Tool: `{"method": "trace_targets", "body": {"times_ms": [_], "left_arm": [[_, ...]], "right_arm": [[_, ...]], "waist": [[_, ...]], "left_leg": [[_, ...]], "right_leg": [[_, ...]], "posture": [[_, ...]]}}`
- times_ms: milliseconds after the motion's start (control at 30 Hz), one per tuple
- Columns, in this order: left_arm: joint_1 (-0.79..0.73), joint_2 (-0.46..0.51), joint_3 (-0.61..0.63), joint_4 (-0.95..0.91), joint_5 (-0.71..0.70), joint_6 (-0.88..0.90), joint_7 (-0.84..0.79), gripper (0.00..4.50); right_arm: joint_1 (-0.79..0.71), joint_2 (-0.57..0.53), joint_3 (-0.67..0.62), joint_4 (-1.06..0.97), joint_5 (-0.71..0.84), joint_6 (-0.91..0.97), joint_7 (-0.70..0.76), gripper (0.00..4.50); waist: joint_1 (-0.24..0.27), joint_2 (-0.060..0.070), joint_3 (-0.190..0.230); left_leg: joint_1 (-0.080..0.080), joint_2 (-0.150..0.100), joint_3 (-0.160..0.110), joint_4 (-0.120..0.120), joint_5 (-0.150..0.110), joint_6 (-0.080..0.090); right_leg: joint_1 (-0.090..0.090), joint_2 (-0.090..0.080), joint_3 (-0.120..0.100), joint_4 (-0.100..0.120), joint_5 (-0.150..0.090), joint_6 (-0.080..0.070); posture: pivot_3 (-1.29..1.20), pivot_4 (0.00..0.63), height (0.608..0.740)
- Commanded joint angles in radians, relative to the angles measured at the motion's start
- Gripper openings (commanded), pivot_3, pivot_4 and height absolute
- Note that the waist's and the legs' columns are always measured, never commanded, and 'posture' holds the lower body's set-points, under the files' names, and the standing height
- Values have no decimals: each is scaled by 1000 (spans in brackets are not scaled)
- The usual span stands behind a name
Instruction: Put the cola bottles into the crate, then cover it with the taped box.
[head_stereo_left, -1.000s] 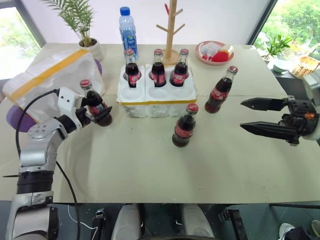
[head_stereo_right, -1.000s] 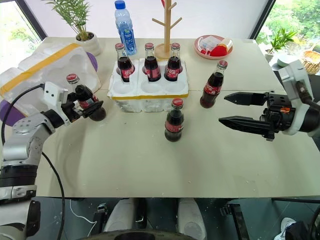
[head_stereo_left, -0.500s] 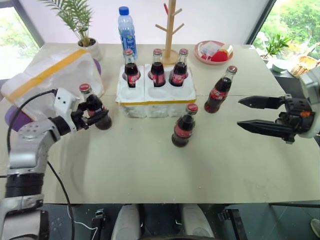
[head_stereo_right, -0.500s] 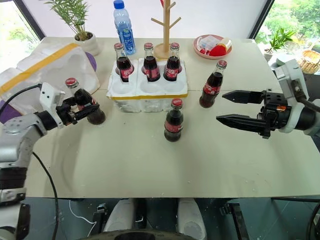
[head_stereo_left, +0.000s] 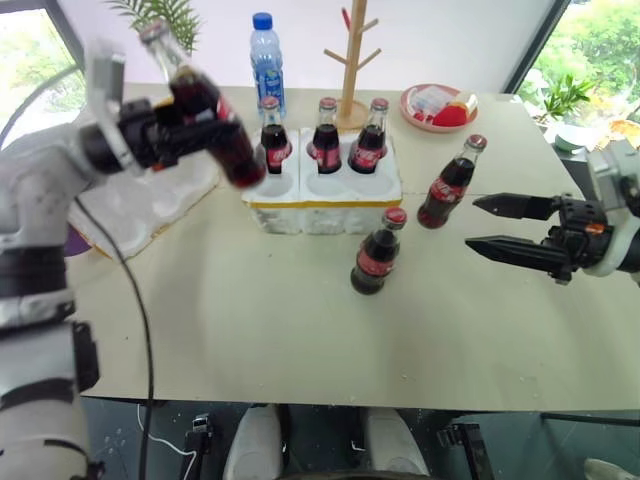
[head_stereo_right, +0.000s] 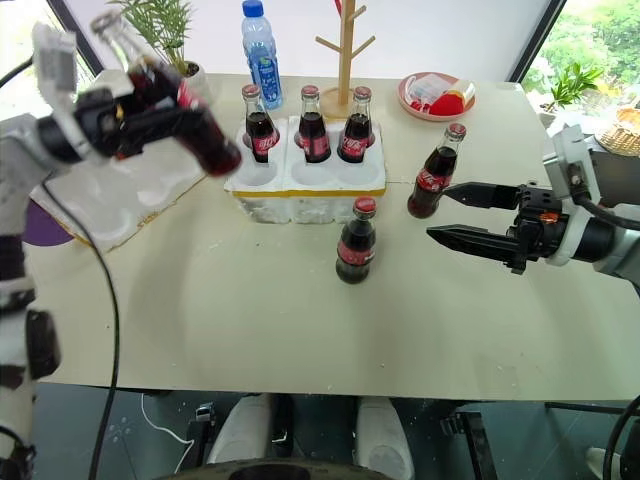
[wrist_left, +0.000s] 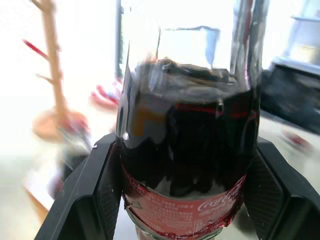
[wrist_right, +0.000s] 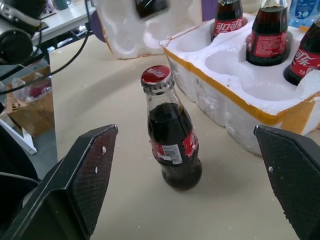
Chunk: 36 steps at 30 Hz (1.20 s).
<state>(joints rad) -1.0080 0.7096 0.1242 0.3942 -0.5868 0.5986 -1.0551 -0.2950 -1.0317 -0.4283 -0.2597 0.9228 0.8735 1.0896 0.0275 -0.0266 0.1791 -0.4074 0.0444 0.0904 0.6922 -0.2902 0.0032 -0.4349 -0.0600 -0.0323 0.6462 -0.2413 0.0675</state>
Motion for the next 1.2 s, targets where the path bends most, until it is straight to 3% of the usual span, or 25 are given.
{"method": "trace_targets", "body": {"times_ms": [33,333,467,500,667,833,933,1033,1200], "left_arm": [[-71,-49,-62,138,127,-169,-13,2626],[-17,-123,-209,270,353,-409,-69,2626],[16,-152,-227,280,392,-431,-53,4442],[20,-156,-222,276,395,-430,-49,4442],[23,-126,-120,160,288,-310,-72,4442],[23,-13,13,-77,62,24,-147,4442],[138,115,38,-307,-76,197,-251,4442],[301,219,33,-509,-128,249,-303,4442],[457,231,17,-640,-103,214,-248,4442]], "right_arm": [[5,15,-38,-38,17,-15,-28,4500],[38,48,-46,-70,24,-20,-91,4500],[22,71,-5,-57,-17,-43,-129,4500],[21,74,5,-54,-30,-51,-134,4500],[42,92,57,-59,-86,-100,-138,4500],[79,111,109,-80,-116,-141,-108,4500],[96,130,153,-95,-123,-161,-82,4500],[76,172,214,-86,-142,-174,-95,4500],[15,260,324,-30,-211,-211,-109,4500]], "waist": [[-3,0,0],[-17,-1,1],[-15,-1,1],[-15,-1,1],[-16,-1,1],[-22,-1,1],[-28,0,0],[-41,2,0],[-34,1,0]], "left_leg": [[-1,0,1,0,0,0],[-3,2,1,0,0,0],[-3,2,-1,1,0,0],[-3,2,-1,1,0,0],[-3,2,-2,2,0,1],[-3,3,-2,2,0,1],[-3,4,-2,2,0,1],[0,5,-3,1,0,1],[1,4,-4,2,0,0]], "right_leg": [[-1,1,0,0,0,0],[-5,1,1,1,0,0],[-4,1,1,1,0,0],[-4,1,1,1,0,0],[-3,1,1,2,0,0],[-4,1,1,2,0,0],[-4,2,1,2,0,0],[-1,1,2,2,-1,0],[0,1,1,3,-1,0]], "posture": [[0,150,740],[0,150,740],[0,150,740],[0,150,740],[0,150,740],[0,150,740],[0,150,740],[0,150,740],[0,150,740]]}}
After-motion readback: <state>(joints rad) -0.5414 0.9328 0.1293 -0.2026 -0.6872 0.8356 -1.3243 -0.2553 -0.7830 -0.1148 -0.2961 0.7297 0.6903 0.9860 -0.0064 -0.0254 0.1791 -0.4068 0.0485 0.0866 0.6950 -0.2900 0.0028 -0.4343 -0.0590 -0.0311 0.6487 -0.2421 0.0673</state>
